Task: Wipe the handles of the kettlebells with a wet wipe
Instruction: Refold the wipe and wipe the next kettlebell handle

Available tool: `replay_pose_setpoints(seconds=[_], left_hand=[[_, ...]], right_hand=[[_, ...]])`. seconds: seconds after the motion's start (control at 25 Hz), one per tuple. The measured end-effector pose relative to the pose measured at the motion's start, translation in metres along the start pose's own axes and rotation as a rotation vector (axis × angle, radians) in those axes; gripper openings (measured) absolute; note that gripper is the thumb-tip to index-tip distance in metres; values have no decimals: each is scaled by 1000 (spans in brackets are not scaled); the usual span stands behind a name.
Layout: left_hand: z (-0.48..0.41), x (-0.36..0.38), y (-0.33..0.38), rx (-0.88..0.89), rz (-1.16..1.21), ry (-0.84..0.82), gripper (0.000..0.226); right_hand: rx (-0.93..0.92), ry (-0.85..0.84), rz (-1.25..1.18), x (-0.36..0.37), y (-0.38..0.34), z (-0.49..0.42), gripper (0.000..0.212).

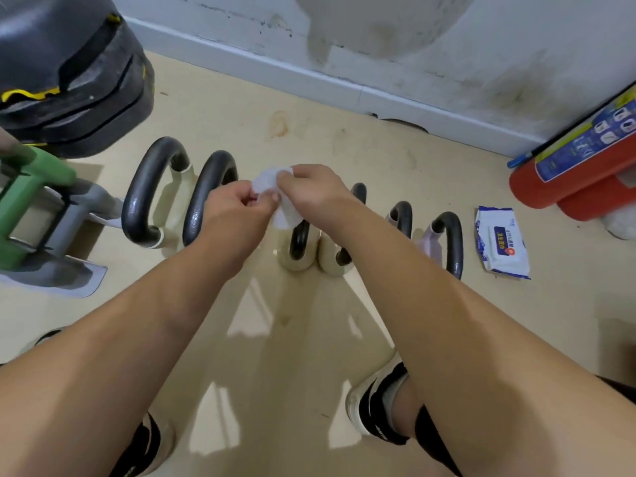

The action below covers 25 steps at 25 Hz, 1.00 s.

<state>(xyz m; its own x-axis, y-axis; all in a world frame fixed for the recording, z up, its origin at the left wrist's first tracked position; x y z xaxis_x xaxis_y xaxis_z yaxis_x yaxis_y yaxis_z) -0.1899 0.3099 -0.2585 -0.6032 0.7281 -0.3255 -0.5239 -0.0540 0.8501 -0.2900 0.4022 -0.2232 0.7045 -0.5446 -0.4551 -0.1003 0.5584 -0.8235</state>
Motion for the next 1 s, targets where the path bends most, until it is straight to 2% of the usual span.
replay_pose_setpoints(seconds=[0.16,0.24,0.28,0.36,0.48,0.56,0.64,0.72,0.8,0.88,1.0], left_hand=[[-18,-3,-10,22,-251,171,25],[-17,9,-16,65,-382,122,24],[-15,20,-22,38,-355,34,19],[-2,41,-29,-68,-178,-109,16],[15,64,-32,-182,-49,-115,32],[14,74,-21,-205,-49,-113,36],[-8,83,-1,-155,-125,-101,33],[-47,94,18,-73,-274,-149,29],[-77,102,30,-18,-518,-250,35],[-86,110,27,48,-700,-266,33],[-48,102,7,292,-654,-141,29]], right_hand=[[-22,262,-41,-4,23,-18,38],[8,275,-4,-4,36,-29,23],[22,267,8,-3,38,-34,15],[55,258,39,-6,35,-44,15],[132,227,67,-18,42,-60,18],[178,208,26,-24,45,-67,15],[179,171,-16,-29,40,-72,12],[193,87,6,-34,38,-77,20],[231,115,-137,-41,39,-80,15],[266,133,-214,-44,42,-76,11],[221,188,-168,-45,49,-75,27]])
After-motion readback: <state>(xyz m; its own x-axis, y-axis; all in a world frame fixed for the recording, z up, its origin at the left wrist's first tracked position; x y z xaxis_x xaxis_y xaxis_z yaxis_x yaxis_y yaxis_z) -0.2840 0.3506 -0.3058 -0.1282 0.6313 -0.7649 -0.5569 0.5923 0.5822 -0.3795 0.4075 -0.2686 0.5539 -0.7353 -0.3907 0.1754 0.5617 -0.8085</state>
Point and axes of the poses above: each hand's wrist, its own z-axis away from the middle knuckle, its own x-axis out of the palm, y = z × x, the point moved 1 cm from there along -z, towards the middle knuckle, and after that the axes turned 6 degrees about -x, right-handed, at the moved point
